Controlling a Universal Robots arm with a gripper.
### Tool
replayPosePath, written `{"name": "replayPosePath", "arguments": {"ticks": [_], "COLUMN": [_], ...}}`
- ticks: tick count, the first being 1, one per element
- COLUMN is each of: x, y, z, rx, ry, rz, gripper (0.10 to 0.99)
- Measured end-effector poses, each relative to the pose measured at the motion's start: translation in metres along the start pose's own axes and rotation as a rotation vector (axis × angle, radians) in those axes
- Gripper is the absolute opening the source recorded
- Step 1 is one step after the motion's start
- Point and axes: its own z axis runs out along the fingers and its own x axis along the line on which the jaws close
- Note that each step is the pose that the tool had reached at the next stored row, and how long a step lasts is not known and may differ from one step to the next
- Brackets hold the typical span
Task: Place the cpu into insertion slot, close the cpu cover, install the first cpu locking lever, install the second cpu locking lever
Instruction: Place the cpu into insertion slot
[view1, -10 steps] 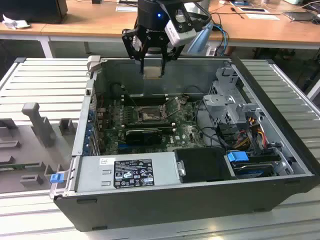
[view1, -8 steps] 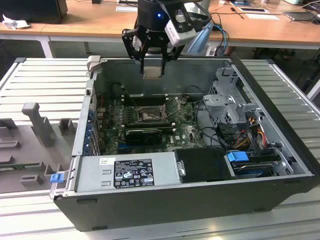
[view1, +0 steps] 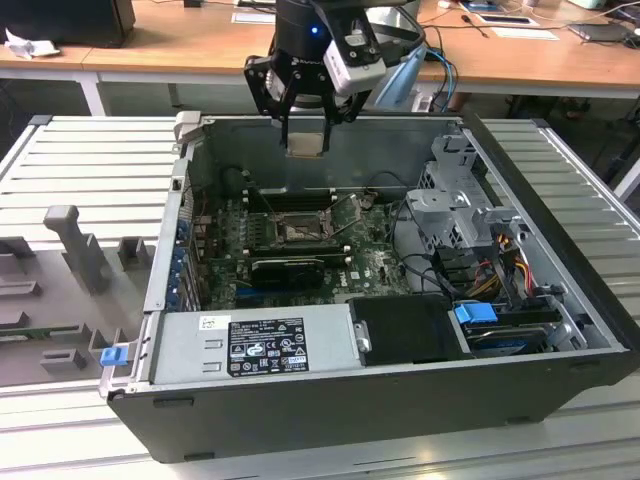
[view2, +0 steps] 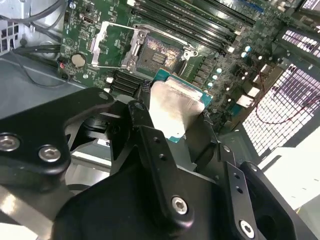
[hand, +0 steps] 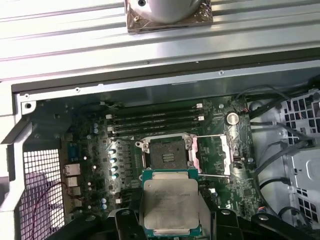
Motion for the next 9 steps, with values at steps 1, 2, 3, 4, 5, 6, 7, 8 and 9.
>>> {"name": "replayPosePath", "arguments": {"ticks": [1, 2, 3, 4, 5, 6, 7, 8, 9], "x": [0.0, 0.0, 0.0, 0.0, 0.0, 0.0, 0.0, 0.0, -0.0001], "y": [0.0, -0.0001, -0.0002, -0.0003, -0.0003, -0.0004, -0.0004, -0.0004, -0.0004], "z": [0.0001, 0.0008, 0.0022, 0.0028, 0.0034, 0.0037, 0.0037, 0.0038, 0.004], "rx": [0.0, 0.0, 0.0, 0.0, 0.0, -0.001, 0.0, 0.0, -0.001], "ry": [-0.0009, -0.002, -0.0022, -0.0022, -0.002, -0.0019, -0.0018, -0.0021, -0.0023], "rz": [0.01, 0.024, 0.026, 0.026, 0.026, 0.026, 0.026, 0.029, 0.031], "gripper": [0.529, 0.529, 0.529, 0.529, 0.529, 0.529, 0.529, 0.529, 0.529]}}
